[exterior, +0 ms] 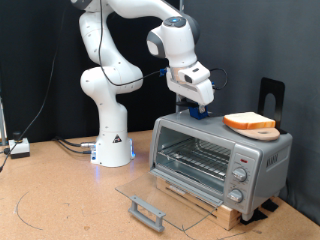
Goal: Make a piece of toast with the oven
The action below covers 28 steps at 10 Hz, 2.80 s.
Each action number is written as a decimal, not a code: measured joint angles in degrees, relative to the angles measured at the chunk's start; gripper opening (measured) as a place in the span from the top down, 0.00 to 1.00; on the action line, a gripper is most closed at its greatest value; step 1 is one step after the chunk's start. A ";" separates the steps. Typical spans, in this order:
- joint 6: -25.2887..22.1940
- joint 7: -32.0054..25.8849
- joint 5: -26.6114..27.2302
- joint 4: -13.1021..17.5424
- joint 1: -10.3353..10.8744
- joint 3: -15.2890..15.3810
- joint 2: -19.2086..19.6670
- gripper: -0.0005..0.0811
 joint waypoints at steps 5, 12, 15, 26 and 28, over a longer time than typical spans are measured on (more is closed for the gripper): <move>1.43 -1.07 2.01 -0.09 1.55 0.77 1.06 0.01; 2.22 -1.28 1.64 -0.09 1.56 1.94 1.65 0.01; 3.27 -1.30 1.62 -0.09 1.56 2.49 2.51 0.01; 4.40 -1.29 1.93 0.22 1.45 2.44 3.78 0.51; 4.63 -2.29 3.25 0.24 1.46 1.31 3.07 0.51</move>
